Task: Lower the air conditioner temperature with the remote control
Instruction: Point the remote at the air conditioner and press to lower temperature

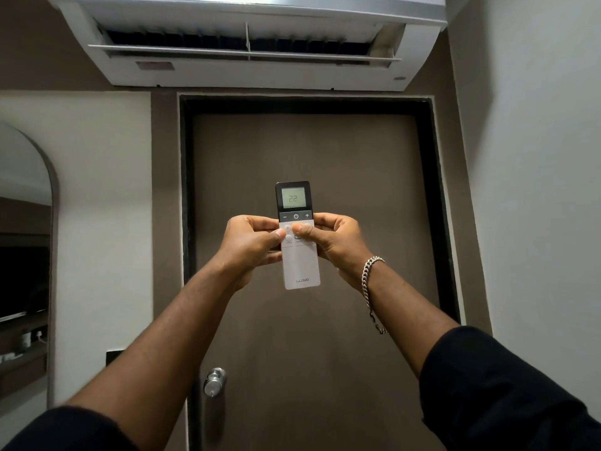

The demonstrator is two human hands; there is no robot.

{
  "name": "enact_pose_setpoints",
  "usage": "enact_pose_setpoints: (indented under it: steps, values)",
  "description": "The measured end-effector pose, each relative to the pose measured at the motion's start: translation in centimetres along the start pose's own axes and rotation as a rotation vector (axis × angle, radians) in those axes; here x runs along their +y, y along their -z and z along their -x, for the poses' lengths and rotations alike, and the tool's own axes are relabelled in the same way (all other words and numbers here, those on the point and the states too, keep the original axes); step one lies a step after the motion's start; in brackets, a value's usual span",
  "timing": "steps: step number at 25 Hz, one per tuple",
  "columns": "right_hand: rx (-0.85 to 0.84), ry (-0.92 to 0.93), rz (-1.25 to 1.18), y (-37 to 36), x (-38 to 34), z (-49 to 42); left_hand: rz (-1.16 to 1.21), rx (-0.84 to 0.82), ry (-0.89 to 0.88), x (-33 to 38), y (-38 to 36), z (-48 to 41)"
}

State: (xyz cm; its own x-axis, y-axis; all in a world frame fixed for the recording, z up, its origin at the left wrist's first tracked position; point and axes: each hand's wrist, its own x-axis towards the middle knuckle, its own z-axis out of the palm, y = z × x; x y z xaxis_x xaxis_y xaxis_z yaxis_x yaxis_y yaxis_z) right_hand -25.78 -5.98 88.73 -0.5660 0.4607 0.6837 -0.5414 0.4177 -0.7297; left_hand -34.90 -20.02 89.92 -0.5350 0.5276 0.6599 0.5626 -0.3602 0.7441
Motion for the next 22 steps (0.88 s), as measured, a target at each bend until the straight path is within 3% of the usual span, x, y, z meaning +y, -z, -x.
enact_pose_setpoints:
  steps: [22]
  values:
    - [-0.002,0.023,0.039,0.9,-1.4,0.6,0.057,-0.047,-0.049,0.9,-0.5,0.6]
